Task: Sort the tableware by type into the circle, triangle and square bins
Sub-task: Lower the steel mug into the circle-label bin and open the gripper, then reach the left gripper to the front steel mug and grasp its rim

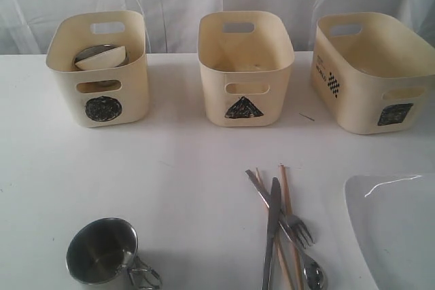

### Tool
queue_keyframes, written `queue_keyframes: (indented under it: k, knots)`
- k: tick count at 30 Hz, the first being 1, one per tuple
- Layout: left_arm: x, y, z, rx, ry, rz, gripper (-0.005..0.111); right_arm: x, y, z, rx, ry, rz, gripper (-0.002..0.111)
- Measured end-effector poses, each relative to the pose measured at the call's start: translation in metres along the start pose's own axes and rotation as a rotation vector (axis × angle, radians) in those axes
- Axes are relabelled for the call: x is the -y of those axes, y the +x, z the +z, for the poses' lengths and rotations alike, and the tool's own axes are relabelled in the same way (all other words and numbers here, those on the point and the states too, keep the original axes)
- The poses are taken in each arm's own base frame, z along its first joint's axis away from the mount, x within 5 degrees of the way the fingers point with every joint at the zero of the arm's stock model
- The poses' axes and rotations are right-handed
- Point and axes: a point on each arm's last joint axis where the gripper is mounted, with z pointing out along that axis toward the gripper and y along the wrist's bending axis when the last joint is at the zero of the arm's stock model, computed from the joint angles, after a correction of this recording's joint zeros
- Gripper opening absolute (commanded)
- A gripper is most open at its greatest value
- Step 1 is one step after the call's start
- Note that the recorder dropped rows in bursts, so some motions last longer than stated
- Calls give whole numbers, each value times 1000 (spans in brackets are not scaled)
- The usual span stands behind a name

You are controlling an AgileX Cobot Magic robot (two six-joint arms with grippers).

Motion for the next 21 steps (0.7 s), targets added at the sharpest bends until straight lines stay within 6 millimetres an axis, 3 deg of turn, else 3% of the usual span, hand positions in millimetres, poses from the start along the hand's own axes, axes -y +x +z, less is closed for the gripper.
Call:
queue_keyframes:
  k: [3, 6, 8, 10, 11, 13, 15, 21]
  knots:
    - [2, 40, 32, -56, -23, -68, 0, 0, 0, 0, 0, 0, 0, 0]
    - [6, 70, 51, -116, -24, -95, 1, 0, 0, 0, 0, 0, 0, 0]
    - [13, 88, 59, -172, -2, -135, 12, 0, 0, 0, 0, 0, 0, 0]
    - [16, 94, 60, -220, 23, -179, 31, 0, 0, 0, 0, 0, 0, 0]
    - [17, 95, 60, -231, 30, -190, 44, 0, 0, 0, 0, 0, 0, 0]
    - [18, 96, 58, -254, 46, -198, 55, 0, 0, 0, 0, 0, 0, 0]
    - [18, 92, 54, -265, 57, -214, 56, 0, 0, 0, 0, 0, 0, 0]
    - [9, 49, 19, -262, 107, -220, 55, 0, 0, 0, 0, 0, 0, 0]
